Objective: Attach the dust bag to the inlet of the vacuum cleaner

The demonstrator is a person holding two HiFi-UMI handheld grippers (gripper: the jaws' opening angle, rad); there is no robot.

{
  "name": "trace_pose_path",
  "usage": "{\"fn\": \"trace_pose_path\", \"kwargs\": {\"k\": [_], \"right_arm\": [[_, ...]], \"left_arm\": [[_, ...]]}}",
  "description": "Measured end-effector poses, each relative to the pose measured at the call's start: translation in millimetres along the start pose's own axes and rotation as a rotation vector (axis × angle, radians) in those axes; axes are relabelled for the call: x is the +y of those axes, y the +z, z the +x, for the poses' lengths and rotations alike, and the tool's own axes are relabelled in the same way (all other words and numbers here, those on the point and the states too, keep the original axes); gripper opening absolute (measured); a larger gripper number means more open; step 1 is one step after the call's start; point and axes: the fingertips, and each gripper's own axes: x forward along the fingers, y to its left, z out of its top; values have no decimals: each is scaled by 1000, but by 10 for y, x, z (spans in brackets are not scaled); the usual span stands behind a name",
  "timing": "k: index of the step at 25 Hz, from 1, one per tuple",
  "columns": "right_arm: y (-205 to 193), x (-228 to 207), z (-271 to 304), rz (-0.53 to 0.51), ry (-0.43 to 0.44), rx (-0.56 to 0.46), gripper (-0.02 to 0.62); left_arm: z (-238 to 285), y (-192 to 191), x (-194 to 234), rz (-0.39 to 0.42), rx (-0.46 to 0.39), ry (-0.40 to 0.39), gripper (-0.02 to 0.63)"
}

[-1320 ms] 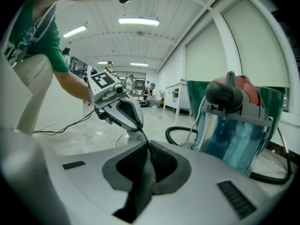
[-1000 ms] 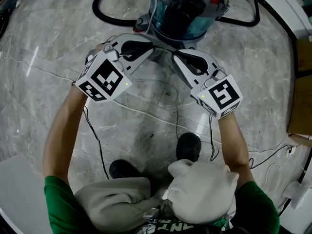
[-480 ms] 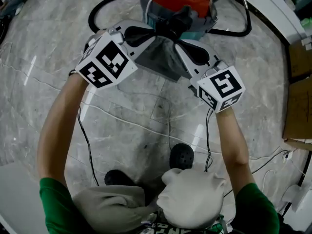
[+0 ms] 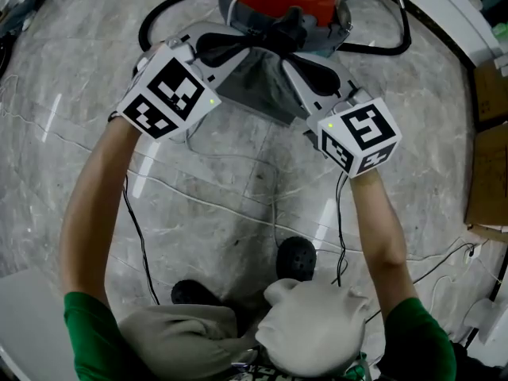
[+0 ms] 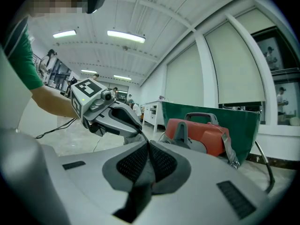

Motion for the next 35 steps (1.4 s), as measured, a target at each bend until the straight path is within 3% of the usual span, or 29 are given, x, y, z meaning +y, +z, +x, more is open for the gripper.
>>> {"fn": "trace_pose_path", "kwargs": {"k": [7,18,35], "right_arm": [[-23,-50,-8,33,-13,-18,20],[5,-146,59,78,34,-44,20],[-69,-664,108,118,10,-42,21]], "left_arm": [[97,10,43,-15,-14,2,36],[180,-9,135,-30,-31,-22,41],[651,61,315,-17,-30,-72,44]]}}
